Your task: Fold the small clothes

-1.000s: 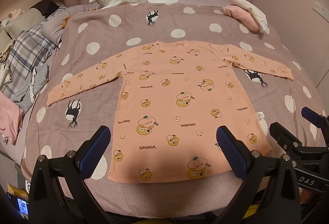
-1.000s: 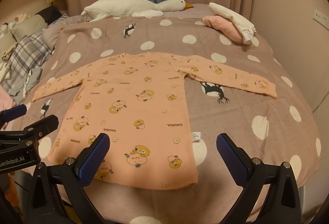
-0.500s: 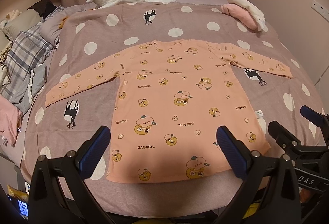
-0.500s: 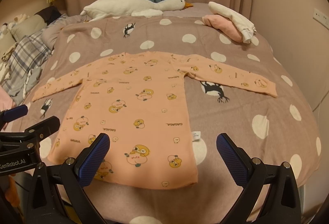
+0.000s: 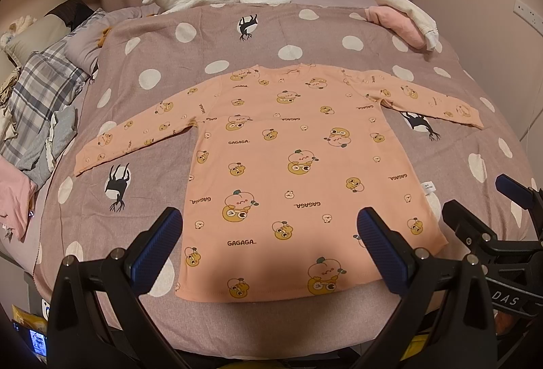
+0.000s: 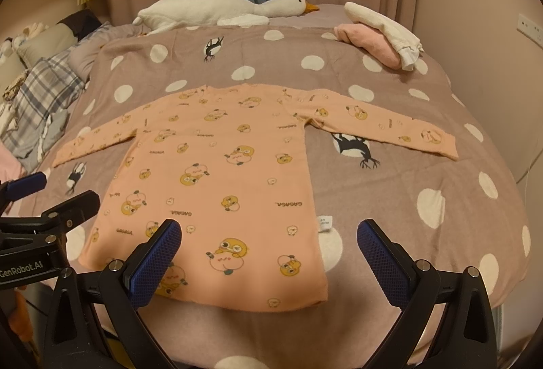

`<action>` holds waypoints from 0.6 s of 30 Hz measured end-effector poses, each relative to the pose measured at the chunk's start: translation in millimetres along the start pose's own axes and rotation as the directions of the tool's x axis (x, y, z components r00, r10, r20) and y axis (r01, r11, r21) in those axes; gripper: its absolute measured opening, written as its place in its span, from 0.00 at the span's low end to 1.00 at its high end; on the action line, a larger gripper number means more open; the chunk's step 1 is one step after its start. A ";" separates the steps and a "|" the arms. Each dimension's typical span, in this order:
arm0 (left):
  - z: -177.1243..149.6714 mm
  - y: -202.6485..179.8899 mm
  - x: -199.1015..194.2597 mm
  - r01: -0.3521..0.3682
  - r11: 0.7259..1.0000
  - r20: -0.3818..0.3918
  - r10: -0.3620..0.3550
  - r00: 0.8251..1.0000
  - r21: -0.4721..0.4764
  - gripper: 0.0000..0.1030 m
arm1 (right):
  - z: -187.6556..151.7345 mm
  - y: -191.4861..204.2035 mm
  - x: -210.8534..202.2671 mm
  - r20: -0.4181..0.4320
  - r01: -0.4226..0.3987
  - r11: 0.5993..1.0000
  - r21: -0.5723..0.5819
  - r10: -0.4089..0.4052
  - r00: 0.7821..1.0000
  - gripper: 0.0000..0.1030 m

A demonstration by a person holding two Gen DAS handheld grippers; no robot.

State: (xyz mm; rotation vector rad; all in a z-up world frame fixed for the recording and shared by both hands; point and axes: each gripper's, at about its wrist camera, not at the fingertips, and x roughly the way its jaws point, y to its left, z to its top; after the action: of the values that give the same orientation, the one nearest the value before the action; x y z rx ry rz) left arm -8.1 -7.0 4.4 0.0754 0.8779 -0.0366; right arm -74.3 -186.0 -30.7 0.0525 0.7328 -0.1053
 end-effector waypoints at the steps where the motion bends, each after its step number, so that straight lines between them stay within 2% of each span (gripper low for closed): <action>1: 0.1 0.0 0.1 0.000 1.000 -0.001 0.000 1.000 0.000 1.00 | -0.3 0.7 -0.3 -0.001 0.000 1.000 0.000 0.000 1.000 0.99; 18: 0.3 0.0 0.0 -0.001 1.000 -0.001 0.001 1.000 0.001 1.00 | -0.9 -2.6 1.3 -0.002 -0.001 1.000 0.002 0.001 1.000 0.99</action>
State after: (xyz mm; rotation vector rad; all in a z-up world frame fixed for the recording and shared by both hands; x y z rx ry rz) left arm -7.9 -7.1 4.6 0.0767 0.8787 -0.0361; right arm -74.2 -188.7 -32.3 0.0550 0.7347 -0.1046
